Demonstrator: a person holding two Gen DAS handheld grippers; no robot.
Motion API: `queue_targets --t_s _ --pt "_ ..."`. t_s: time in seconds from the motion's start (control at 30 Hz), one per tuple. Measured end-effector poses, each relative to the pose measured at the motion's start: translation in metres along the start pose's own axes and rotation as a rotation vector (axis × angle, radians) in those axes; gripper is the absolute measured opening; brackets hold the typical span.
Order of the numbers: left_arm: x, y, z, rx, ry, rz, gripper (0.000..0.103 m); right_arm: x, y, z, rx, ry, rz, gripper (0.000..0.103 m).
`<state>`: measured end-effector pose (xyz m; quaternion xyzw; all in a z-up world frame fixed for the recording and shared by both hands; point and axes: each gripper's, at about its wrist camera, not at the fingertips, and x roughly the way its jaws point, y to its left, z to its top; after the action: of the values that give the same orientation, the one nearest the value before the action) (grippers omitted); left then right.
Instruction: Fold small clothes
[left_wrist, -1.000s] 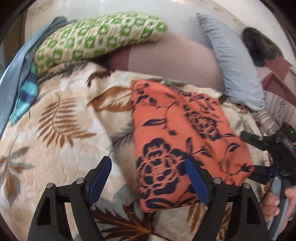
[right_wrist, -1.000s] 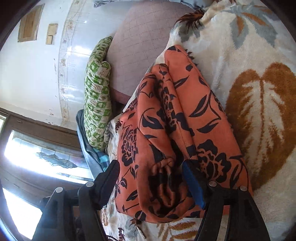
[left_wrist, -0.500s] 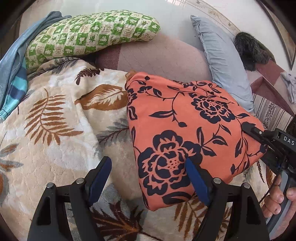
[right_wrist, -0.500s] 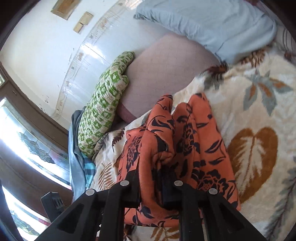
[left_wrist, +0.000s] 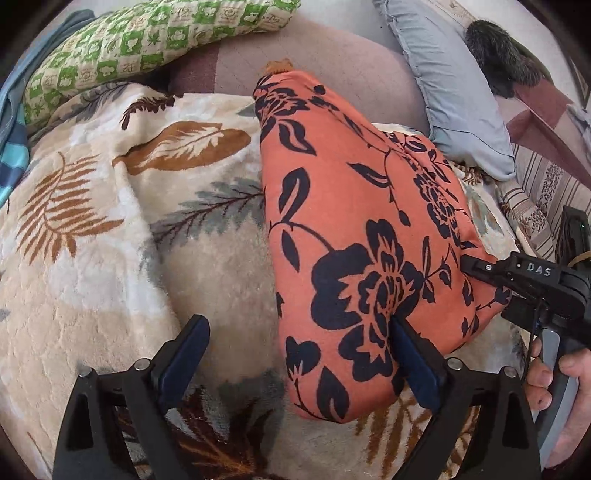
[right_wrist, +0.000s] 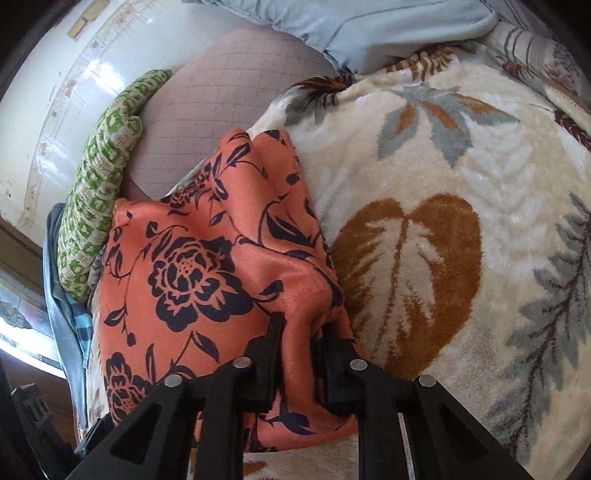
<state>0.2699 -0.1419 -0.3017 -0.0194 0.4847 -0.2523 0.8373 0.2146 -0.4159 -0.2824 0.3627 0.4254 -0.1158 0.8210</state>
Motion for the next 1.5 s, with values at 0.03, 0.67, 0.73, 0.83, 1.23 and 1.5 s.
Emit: queue_targets --t_s 0.03,0.67,0.73,0.83,1.23,1.5 --pt "0.001 0.001 0.0 -0.008 0.004 -0.003 0.098 0.0 -0.009 0.002 0.056 0.024 0.053 0.036" --pt "0.008 0.002 0.007 0.015 0.043 -0.023 0.098 0.081 0.106 0.06 -0.255 0.052 -0.143 0.014" --pt "0.008 0.002 0.008 0.011 0.049 -0.022 0.098 0.084 0.092 0.073 -0.227 0.04 -0.115 0.0" --pt "0.007 0.002 0.009 0.008 0.059 -0.005 0.098 0.073 0.101 0.084 -0.209 0.057 -0.144 0.0" --pt "0.005 0.002 0.007 0.002 0.049 0.018 0.098 0.14 0.204 0.043 -0.55 0.293 -0.075 0.005" --pt "0.005 0.002 0.008 0.003 0.049 0.033 0.099 0.113 0.181 0.049 -0.432 0.257 0.014 0.006"
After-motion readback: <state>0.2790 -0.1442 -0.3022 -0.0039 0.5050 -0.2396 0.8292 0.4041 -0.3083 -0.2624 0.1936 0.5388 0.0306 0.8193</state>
